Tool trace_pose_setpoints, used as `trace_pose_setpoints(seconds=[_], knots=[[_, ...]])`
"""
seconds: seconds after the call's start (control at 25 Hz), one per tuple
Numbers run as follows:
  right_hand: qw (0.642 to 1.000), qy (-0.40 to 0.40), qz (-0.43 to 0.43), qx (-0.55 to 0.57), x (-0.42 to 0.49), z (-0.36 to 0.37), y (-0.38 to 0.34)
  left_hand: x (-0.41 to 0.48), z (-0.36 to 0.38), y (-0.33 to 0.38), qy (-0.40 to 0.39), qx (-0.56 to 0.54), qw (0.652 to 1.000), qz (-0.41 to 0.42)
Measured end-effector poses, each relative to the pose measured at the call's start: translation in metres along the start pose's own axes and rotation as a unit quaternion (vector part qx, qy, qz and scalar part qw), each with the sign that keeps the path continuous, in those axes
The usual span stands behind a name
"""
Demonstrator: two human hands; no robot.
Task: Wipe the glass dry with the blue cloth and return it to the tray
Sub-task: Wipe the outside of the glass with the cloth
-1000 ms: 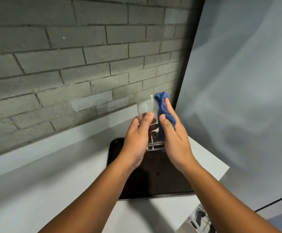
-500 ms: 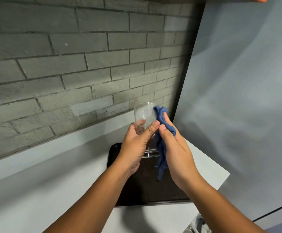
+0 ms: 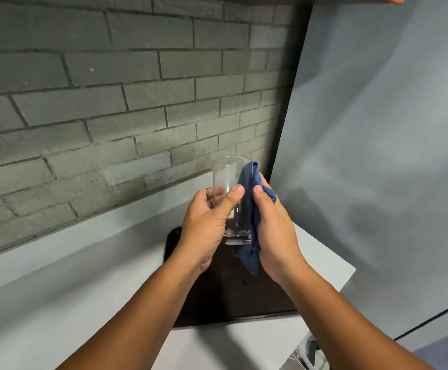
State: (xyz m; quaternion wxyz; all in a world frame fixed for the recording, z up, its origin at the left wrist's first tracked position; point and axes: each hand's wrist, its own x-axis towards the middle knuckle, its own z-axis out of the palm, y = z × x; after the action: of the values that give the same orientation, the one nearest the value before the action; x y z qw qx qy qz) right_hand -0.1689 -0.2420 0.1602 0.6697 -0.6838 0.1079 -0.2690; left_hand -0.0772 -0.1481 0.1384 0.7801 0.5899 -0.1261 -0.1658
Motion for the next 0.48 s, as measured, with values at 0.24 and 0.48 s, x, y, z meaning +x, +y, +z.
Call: trace_pose_setpoints(seconds=[0.24, 0.48], knots=[[1.000, 0.018, -0.003, -0.010, 0.002, -0.005, -0.006, -0.002, -0.004, 0.008, -0.029, 0.009, 1.000, -0.001], [0.999, 0.006, -0.046, -0.005, -0.004, 0.002, -0.012, -0.002, -0.005, 0.012, -0.012, 0.011, 1.000, 0.002]])
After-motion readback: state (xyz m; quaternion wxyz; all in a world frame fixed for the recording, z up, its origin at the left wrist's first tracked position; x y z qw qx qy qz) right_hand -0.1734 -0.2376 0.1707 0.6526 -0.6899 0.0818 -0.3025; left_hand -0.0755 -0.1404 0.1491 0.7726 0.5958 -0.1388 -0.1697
